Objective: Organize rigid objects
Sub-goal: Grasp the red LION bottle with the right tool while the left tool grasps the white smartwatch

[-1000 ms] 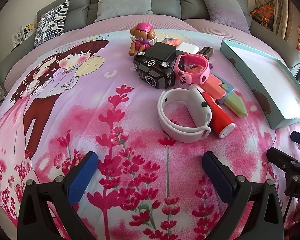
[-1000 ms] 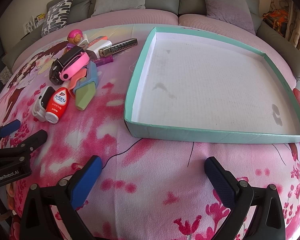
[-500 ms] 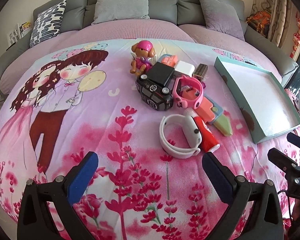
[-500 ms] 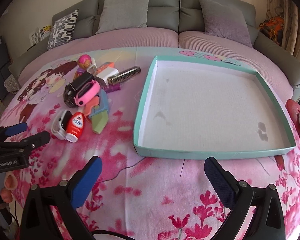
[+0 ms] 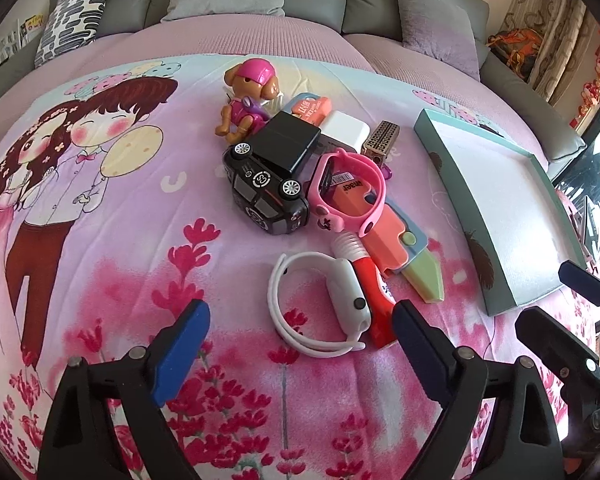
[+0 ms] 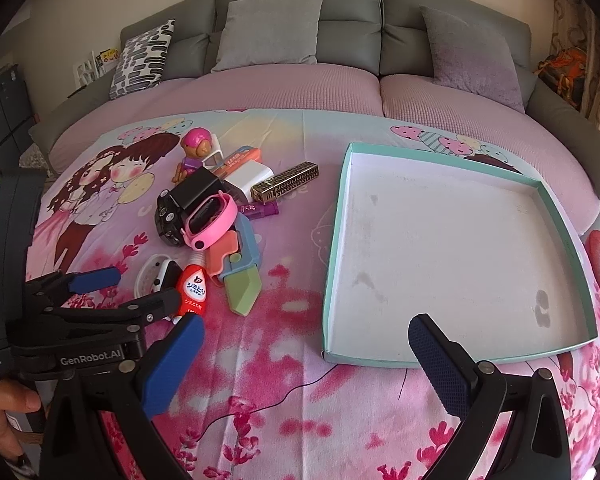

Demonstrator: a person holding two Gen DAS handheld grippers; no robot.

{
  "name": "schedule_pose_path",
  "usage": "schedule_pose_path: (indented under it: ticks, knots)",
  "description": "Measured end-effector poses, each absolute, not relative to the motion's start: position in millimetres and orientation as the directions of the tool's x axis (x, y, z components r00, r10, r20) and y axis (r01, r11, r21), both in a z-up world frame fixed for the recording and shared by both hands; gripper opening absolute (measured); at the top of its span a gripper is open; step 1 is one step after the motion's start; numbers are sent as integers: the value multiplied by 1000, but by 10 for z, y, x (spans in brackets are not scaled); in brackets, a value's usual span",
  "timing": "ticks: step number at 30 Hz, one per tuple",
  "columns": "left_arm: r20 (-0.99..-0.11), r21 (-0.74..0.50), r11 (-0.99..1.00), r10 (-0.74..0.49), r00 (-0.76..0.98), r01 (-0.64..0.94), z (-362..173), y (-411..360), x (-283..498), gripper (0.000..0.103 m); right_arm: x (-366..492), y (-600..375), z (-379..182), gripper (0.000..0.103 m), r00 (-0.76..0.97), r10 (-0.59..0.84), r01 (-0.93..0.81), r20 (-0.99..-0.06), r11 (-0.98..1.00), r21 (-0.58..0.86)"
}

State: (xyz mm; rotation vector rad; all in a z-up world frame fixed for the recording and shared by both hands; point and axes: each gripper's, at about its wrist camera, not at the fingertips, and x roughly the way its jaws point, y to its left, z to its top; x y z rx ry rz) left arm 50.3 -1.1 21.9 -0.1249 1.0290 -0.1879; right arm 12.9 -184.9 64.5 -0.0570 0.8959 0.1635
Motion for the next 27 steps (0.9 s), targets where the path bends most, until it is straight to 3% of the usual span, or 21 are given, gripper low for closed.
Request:
schedule_pose_path:
  ticks: [6, 11, 13, 19, 27]
  knots:
    - [-822, -276, 954, -296, 486, 114, 229, -10, 547, 66, 189, -1844, 627, 103, 605, 109, -164, -789, 986, 11]
    - [-819, -300, 947, -317, 479, 113, 227, 1, 570, 63, 240, -1813, 627, 103, 601, 107, -166, -792, 986, 8]
    - [-817, -305, 947, -314, 484, 100, 231, 42, 562, 55, 266, -1786, 627, 103, 598, 108, -169, -794, 986, 7]
    - [-819, -313, 945, -318, 478, 92, 223, 114, 541, 54, 324, -1645, 612, 103, 588, 125, -191, -799, 982, 14]
    - [-831, -232, 972, -217, 512, 37, 362, 390, 434, 54, 351, -1404, 613, 101, 580, 157, -244, -799, 970, 13]
